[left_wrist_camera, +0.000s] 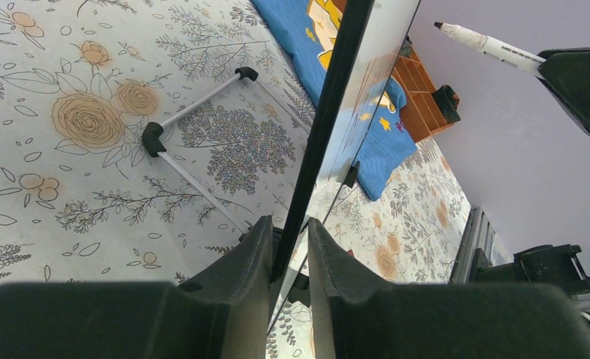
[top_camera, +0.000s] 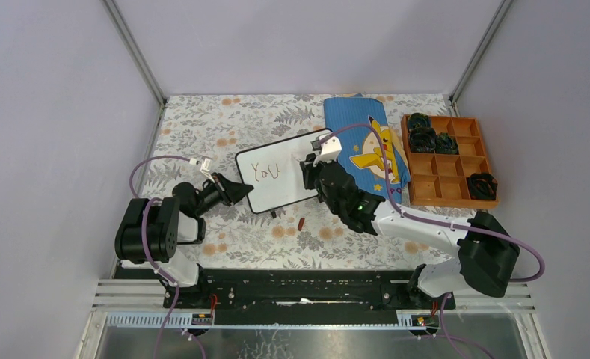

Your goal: Write a sentence on the whiteboard

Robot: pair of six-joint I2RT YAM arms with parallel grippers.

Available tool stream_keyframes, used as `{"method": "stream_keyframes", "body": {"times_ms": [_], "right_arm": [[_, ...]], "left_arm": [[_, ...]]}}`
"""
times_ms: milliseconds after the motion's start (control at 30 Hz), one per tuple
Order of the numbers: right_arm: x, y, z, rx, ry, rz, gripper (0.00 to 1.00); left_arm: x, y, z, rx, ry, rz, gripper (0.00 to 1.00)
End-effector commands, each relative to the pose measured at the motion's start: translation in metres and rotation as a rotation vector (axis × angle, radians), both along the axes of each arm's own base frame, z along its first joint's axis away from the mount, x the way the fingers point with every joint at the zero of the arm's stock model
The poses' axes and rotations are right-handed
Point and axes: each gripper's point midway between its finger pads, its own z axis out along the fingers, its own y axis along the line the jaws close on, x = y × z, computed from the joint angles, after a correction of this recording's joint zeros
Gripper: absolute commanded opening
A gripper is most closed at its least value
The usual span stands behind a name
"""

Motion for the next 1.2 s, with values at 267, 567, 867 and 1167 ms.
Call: {"method": "stream_keyframes", "body": {"times_ms": [267, 567, 867, 1167], "right_arm": [[0.009, 0.012, 0.024, 0.041, -0.037, -0.017, 0.0], [0.014, 0.011, 0.02, 0.014, -0.025, -0.049, 0.0], [0.018, 0.015, 0.014, -0.01, -0.01, -0.057, 0.0], [0.021, 0.021, 0.013, -0.021, -0.005, -0.048, 0.0]], "left_arm": [[0.006, 0.0, -0.004, 0.025, -0.004, 0.011, 0.27], [0.006, 0.0, -0.004, 0.027, -0.001, 0.012, 0.27], [0.006, -0.001, -0.005, 0.028, 0.0, 0.011, 0.27], [0.006, -0.001, -0.006, 0.029, 0.005, 0.011, 0.27]]}}
